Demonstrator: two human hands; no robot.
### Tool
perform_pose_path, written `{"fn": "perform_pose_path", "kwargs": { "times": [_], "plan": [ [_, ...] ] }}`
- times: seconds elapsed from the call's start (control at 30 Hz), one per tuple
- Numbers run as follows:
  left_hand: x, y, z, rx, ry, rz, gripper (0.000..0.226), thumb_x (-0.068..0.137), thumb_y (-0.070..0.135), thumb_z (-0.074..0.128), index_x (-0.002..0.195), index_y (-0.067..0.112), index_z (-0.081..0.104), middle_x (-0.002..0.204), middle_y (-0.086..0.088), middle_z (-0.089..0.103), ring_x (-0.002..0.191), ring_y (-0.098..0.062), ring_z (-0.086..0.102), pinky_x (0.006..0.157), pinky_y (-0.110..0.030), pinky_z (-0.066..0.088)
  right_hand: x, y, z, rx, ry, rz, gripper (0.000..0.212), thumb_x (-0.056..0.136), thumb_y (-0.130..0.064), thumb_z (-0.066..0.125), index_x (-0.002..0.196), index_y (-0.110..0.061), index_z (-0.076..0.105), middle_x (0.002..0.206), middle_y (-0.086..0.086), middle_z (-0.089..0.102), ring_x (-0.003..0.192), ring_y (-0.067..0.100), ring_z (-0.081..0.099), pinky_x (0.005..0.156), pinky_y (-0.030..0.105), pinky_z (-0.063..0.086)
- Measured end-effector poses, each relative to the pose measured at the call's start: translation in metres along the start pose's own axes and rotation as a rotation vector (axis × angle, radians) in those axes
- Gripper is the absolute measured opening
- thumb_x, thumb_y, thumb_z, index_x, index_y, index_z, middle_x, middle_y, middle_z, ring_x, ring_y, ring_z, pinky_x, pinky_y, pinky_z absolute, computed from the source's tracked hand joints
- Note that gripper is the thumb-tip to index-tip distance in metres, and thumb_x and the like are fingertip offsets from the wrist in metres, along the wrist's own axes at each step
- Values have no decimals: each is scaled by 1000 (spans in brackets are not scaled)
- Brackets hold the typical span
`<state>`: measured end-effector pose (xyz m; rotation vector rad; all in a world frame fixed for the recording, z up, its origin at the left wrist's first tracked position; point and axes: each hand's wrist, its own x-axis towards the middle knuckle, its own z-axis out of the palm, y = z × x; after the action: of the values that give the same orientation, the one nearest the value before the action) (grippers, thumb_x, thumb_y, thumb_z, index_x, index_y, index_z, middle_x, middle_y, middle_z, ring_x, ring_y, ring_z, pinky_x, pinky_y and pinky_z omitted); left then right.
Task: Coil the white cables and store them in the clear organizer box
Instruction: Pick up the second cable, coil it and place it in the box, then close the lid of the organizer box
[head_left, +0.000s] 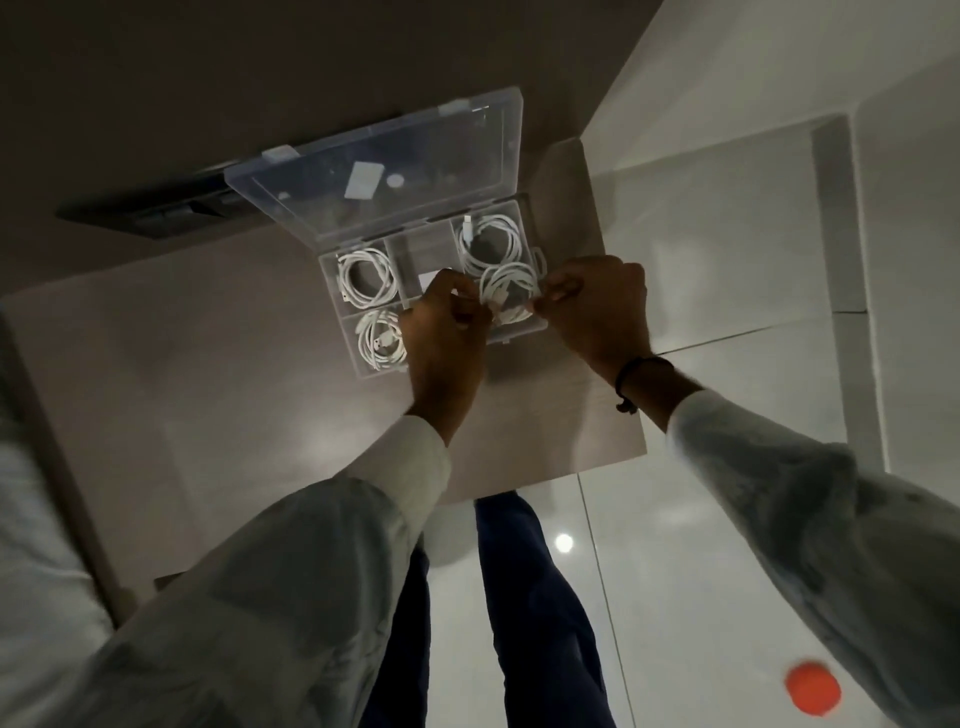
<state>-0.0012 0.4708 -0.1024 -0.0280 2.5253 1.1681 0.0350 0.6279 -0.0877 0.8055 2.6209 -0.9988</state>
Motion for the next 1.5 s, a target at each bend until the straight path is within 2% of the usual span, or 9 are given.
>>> {"fn": "perform_pose_path", "kwargs": {
  "times": [0.2,0.37,0.57,0.87,1.1,1.17,1.27,1.33,1.5],
  "plan": [
    [-6,-2,1,297,5,192,16,96,14,67,107,6,76,101,-12,77,99,-31,67,87,-44,56,2,5,4,-118,-82,-229,22,96,-21,64,94,-6,79,91,14,76,84,29,70,74,26,49],
    [-2,3,8,451,37,214,21,99,19,64,103,2,76,115,-16,60,99,-29,62,82,-36,56,7,5,-3,-214,-96,-363,28,100,-27,55,105,-9,77,100,14,75,90,31,69,80,31,50],
    [15,5,8,627,-161,249,25,101,21,60,118,6,70,130,-16,58,104,-34,68,91,-44,58,16,-3,-2,-208,-60,-407,22,98,-21,59,108,-11,76,100,15,76,91,35,70,77,29,46],
    [19,-1,10,841,-236,336,26,102,20,58,121,5,68,138,-15,51,101,-34,68,88,-43,57,15,4,14,-566,-152,-558,37,106,-19,33,120,-11,67,135,10,58,119,31,56,87,37,49],
    [4,-4,-5,312,-22,177,11,92,12,71,101,9,76,108,-14,69,86,-26,70,78,-36,61,13,-9,1,-224,-177,-219,25,95,-25,66,107,-9,79,107,16,77,100,35,70,84,25,48],
    [0,-3,-23,150,68,127,11,93,11,68,102,8,75,102,-12,73,81,-21,70,77,-37,63,6,-15,-8,-197,-171,-163,22,91,-25,68,99,-8,80,101,16,78,96,34,71,85,33,55],
    [12,-2,-64,85,347,26,26,96,13,56,116,-1,65,114,-20,66,99,-26,64,87,-24,52,0,-34,-22,-145,-71,-64,26,89,-25,56,81,-3,67,88,15,72,88,36,66,81,40,51],
    [33,2,-92,-92,507,-106,31,98,15,50,121,-6,54,122,-26,59,110,-34,59,94,-28,46,12,-56,-34,67,-17,100,29,94,-31,53,100,-9,71,110,10,73,106,32,65,97,40,47],
    [52,13,-144,-645,272,-456,47,109,47,23,116,21,61,131,-3,67,122,-21,60,112,-43,40,42,-95,-53,759,-54,456,45,101,-47,46,121,-16,70,128,1,70,123,22,61,100,36,44]
  ]
}}
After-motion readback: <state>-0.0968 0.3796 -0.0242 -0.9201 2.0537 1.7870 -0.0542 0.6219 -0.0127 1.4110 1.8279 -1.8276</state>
